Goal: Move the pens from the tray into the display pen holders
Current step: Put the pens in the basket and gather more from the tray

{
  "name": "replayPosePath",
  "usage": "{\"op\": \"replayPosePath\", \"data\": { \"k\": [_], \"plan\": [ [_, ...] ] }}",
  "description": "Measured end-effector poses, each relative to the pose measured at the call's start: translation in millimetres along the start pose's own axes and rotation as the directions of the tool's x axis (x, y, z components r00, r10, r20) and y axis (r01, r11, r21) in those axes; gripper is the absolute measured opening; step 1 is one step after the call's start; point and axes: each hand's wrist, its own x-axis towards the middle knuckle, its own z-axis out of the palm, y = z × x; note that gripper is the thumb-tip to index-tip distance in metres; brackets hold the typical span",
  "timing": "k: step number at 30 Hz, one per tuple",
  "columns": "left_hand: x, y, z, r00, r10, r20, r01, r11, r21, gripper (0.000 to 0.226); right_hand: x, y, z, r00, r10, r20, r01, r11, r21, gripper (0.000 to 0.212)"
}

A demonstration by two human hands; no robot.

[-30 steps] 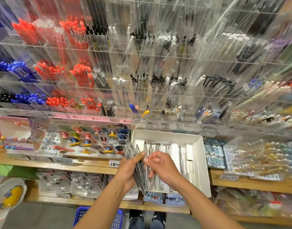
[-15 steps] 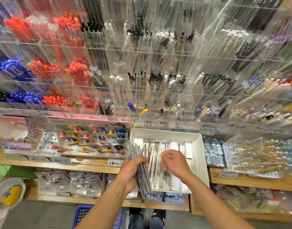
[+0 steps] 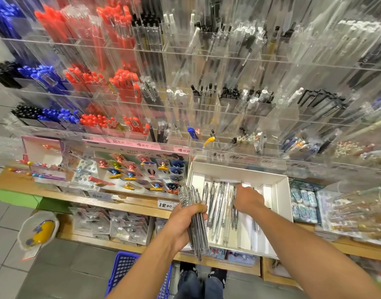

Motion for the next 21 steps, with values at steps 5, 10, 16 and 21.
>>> {"op": "replayPosePath", "data": {
  "k": [5,10,16,21],
  "plan": [
    [0.9,-0.9,0.5,1.0,-0.007,-0.012,0.006,1.0,-0.007,0.054,-5.1,4.4,3.5,0.999,-0.042,0.012,0.041,0.998,0.046,0.037],
    [0.3,-0.5,4.2,1.0,-0.008,-0.017,0.008,1.0,0.008,0.052,-13.7,9.5,12.3,0.997,-0.067,0.038,0.067,0.998,0.018,0.033],
    [-0.9,-0.8,5.4,1.0,0.0,-0.019,0.001,1.0,0.015,0.059,-20.9,13.8,14.1,0.997,-0.076,0.013,0.075,0.994,0.081,0.033],
    [-0.9,-1.8,5.8,1.0,0.008,-0.021,-0.007,0.999,0.035,0.056,-24.4,17.1,12.5,0.994,-0.096,0.057,0.069,0.929,0.363,0.031]
  ]
}}
